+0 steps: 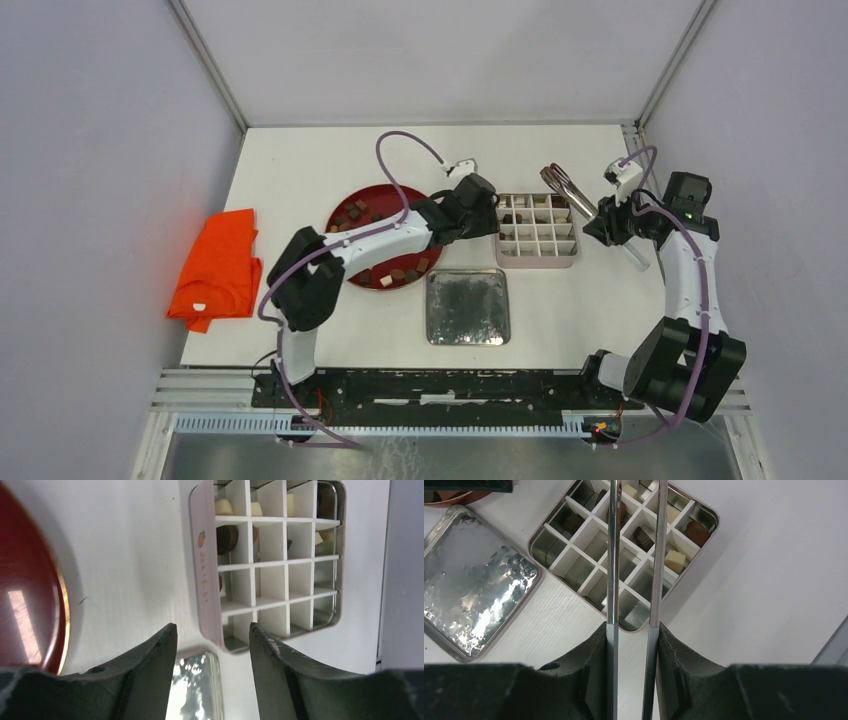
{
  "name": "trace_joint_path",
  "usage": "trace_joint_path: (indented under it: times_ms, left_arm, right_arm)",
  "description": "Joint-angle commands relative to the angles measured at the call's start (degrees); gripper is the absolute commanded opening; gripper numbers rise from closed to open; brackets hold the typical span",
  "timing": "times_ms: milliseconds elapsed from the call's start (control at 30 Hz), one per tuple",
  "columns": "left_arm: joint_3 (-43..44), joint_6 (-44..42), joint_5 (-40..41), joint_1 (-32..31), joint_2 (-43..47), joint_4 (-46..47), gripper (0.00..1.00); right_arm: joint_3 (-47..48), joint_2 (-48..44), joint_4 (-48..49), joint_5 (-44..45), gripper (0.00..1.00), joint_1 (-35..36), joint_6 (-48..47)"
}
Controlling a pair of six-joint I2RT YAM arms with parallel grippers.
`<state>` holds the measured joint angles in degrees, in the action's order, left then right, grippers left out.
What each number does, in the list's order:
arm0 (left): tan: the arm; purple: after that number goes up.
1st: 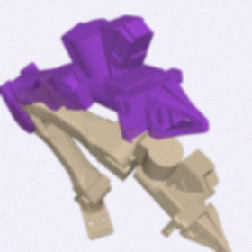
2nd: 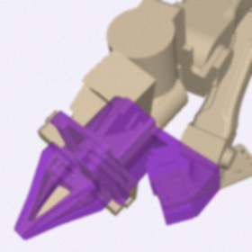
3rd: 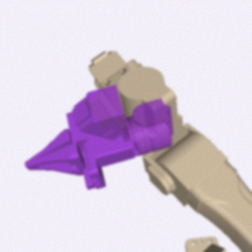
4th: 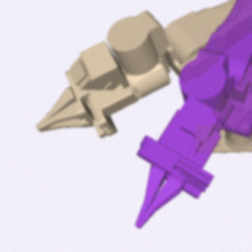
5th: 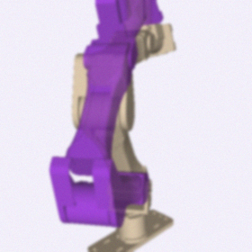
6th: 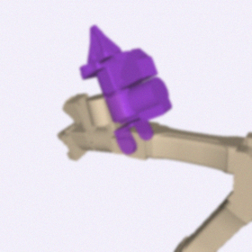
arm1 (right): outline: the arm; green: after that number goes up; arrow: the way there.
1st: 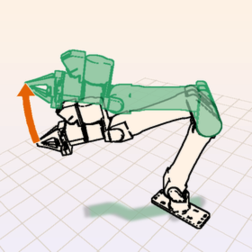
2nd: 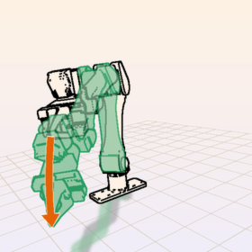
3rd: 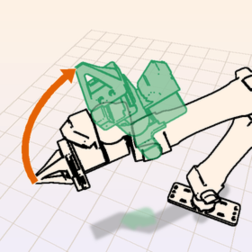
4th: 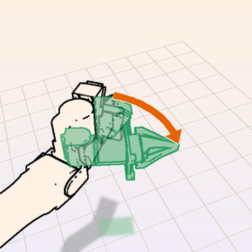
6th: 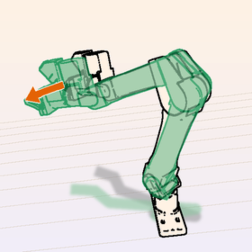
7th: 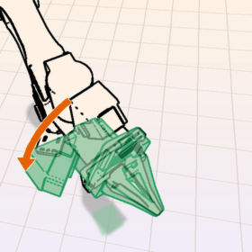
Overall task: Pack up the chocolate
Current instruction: Adjust the packing box at the center of the board.
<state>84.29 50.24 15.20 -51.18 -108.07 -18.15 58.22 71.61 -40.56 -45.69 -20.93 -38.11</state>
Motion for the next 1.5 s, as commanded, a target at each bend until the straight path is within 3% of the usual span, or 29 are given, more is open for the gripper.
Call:
trace_joint_path:
  times_ms: [0,233,500,933,1267,1467]
  left_arm:
    - [10.1,-1.3,1.2,-0.2,-7.2,-0.1,0.60]
    - [20.7,-3.8,2.1,-0.2,-17.5,-3.2,0.52]
    - [28.5,-6.7,6.0,-0.2,-23.3,-7.3,0.40]
    - [31.5,-10.2,7.9,-0.2,-26.6,-9.5,0.39]
    - [36.0,-10.6,9.1,-0.3,-29.6,-10.5,0.02]
    - [33.8,-10.9,17.4,-0.5,-25.8,-7.3,0.02]
  right_arm:
    - [1.6,1.3,2.3,-5.0,0.00,-2.3,-0.5]
    - [1.1,2.9,-0.3,-7.3,0.00,-4.6,-3.9]
    - [0.7,3.6,-1.6,-8.7,0.00,-5.9,-5.8]
    - [0.8,4.1,-2.6,-9.9,0.00,-6.3,-6.5]
    - [0.8,4.1,-3.6,-10.5,0.00,-6.5,-7.0]
    - [2.5,4.1,-4.9,-11.8,0.00,-6.9,-7.1]
